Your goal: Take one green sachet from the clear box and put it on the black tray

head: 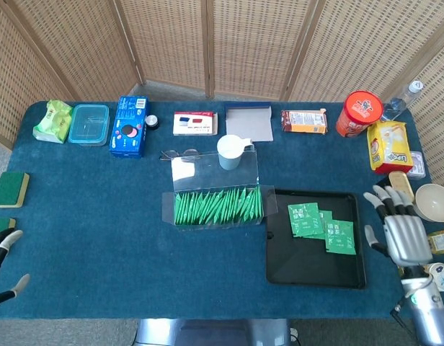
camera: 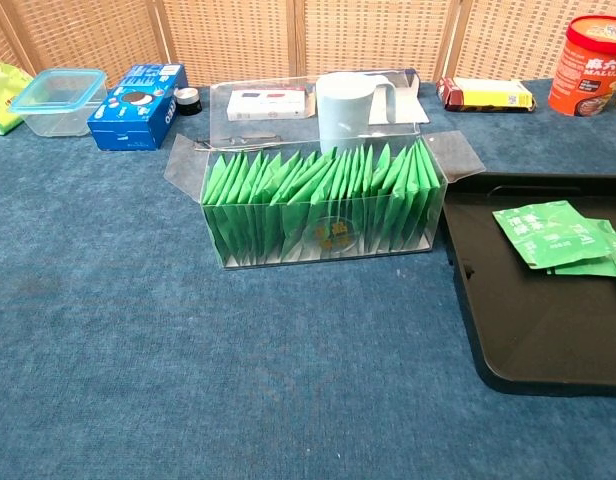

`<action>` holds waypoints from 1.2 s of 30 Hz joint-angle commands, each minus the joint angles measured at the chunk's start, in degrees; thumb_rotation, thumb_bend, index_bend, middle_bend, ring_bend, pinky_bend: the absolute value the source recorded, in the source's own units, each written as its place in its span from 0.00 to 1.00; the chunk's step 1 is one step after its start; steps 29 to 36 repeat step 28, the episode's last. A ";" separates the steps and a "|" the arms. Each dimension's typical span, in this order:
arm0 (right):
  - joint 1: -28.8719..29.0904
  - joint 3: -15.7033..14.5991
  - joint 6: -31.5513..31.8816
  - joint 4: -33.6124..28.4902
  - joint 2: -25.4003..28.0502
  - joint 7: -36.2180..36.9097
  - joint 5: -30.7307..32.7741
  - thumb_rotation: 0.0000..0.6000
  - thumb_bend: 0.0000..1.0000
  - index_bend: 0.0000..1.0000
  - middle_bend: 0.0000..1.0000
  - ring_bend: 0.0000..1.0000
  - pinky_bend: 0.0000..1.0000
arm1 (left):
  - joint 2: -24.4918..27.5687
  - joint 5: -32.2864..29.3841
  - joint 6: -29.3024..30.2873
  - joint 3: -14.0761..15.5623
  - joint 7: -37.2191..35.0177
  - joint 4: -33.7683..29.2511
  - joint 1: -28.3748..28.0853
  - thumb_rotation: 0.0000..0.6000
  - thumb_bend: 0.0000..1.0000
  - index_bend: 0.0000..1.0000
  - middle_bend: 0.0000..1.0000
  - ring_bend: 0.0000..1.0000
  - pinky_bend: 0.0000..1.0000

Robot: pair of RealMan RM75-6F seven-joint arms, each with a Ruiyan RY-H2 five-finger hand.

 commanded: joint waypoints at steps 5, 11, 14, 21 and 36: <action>-6.76 -2.19 7.21 -2.76 -1.48 -6.72 -1.13 1.00 0.48 0.20 0.09 0.00 0.04 | -0.73 0.23 0.03 0.57 -0.44 0.66 0.59 1.00 0.24 0.14 0.12 0.11 0.24; -9.35 -2.34 8.92 -3.99 -1.48 -7.78 -1.84 1.00 0.48 0.20 0.09 0.00 0.04 | -0.79 0.63 -0.21 0.57 -0.72 0.69 0.45 1.00 0.24 0.14 0.12 0.11 0.24; -9.85 -2.12 8.80 -4.27 -1.47 -7.61 -2.34 1.00 0.48 0.21 0.09 0.00 0.04 | -0.72 1.10 -0.67 0.61 -0.71 0.31 0.09 1.00 0.24 0.14 0.12 0.11 0.24; -10.69 -1.66 8.17 -4.77 -1.72 -7.42 -3.26 1.00 0.48 0.21 0.10 0.00 0.04 | -0.02 2.39 -0.24 -0.05 -0.41 -0.67 -0.64 1.00 0.24 0.14 0.12 0.11 0.24; -11.20 -1.30 7.23 -5.21 -2.03 -7.62 -3.05 1.00 0.48 0.21 0.10 0.00 0.04 | -0.22 2.01 -1.53 -0.27 -0.46 -0.69 -1.43 1.00 0.24 0.14 0.12 0.11 0.24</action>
